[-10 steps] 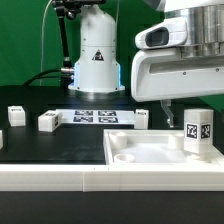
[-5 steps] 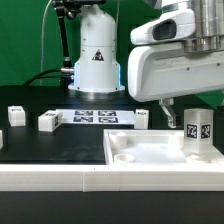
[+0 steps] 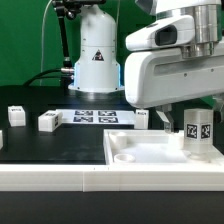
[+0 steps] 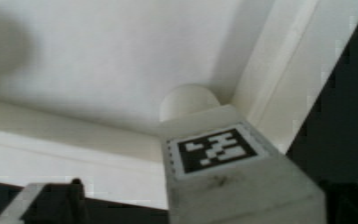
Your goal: Assemble one leg
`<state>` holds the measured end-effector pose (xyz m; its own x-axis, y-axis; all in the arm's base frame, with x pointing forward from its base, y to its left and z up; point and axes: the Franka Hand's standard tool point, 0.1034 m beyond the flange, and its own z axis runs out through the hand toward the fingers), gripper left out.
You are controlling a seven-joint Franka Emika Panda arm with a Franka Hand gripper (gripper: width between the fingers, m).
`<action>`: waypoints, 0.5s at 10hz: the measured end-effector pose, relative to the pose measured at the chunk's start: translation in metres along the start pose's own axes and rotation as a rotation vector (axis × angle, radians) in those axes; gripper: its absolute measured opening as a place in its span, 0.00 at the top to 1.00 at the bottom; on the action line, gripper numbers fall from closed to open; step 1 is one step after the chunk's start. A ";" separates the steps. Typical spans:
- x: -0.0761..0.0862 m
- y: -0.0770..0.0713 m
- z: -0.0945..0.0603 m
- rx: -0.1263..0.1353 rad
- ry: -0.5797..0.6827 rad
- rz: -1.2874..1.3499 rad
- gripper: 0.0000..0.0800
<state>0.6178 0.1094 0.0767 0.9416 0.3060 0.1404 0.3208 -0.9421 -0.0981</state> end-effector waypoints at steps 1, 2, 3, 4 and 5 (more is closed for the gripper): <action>0.000 0.000 0.000 0.000 0.000 0.000 0.34; 0.000 0.000 0.000 0.000 0.000 0.000 0.52; 0.000 0.000 0.000 0.000 0.000 0.000 0.64; 0.000 0.000 0.000 0.000 0.000 0.013 0.64; 0.000 0.000 0.000 0.000 0.000 0.029 0.64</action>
Offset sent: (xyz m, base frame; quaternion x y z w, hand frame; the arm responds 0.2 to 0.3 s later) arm 0.0000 0.0000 0.0000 0.0000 0.0000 0.0000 1.0000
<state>0.6177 0.1095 0.0764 0.9506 0.2785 0.1370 0.2932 -0.9506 -0.1024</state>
